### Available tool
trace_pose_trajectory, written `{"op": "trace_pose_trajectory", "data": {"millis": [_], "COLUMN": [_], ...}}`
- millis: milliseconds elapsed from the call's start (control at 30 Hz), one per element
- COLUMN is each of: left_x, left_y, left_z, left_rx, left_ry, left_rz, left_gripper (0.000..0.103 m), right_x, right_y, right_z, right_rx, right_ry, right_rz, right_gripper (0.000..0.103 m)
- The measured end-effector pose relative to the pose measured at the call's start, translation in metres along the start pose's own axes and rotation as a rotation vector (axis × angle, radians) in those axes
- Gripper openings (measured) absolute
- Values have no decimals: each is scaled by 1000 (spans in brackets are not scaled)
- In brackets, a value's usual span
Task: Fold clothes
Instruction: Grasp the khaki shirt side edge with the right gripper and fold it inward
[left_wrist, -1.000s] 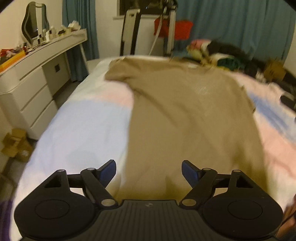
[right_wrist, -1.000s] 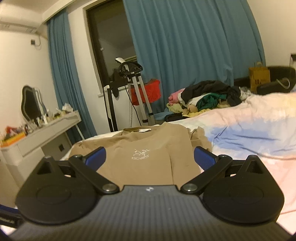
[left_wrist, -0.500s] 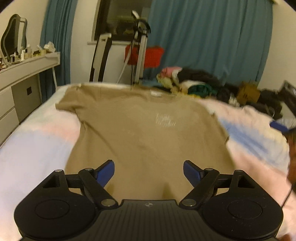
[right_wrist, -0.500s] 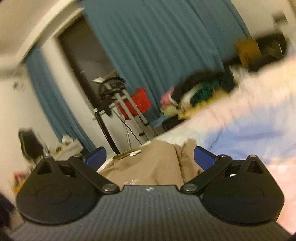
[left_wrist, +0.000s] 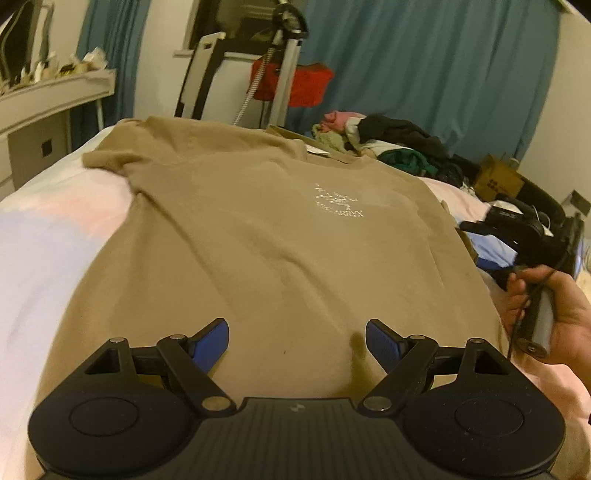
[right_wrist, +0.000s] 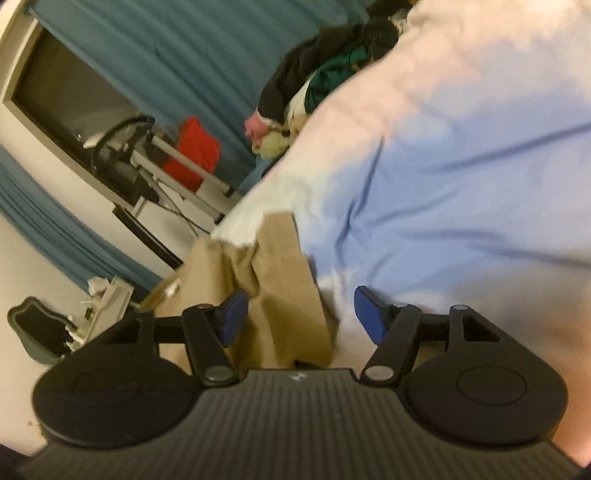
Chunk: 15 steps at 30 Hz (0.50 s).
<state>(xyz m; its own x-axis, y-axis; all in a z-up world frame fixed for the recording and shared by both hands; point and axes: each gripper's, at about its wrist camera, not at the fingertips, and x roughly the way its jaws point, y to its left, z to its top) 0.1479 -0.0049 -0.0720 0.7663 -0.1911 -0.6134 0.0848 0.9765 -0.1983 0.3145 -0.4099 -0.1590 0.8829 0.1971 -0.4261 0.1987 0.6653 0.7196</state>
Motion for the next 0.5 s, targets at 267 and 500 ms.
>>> {"op": "trace_pose_trajectory", "data": {"millis": [267,500], "left_x": [11,-7], "left_y": [-1,0], "left_z": [-9,-9], "left_rx": [36,26], "left_ry": [-7,-37], "left_rz": [-12,-23], "left_gripper": [83,83], "right_x": [-5,-53], "right_y": [22,10], "right_z": [-8,28], "right_rx": [-94,-51], "right_ry": [-43,-245], "right_rz": [34,-38], "right_gripper": [7,6]}}
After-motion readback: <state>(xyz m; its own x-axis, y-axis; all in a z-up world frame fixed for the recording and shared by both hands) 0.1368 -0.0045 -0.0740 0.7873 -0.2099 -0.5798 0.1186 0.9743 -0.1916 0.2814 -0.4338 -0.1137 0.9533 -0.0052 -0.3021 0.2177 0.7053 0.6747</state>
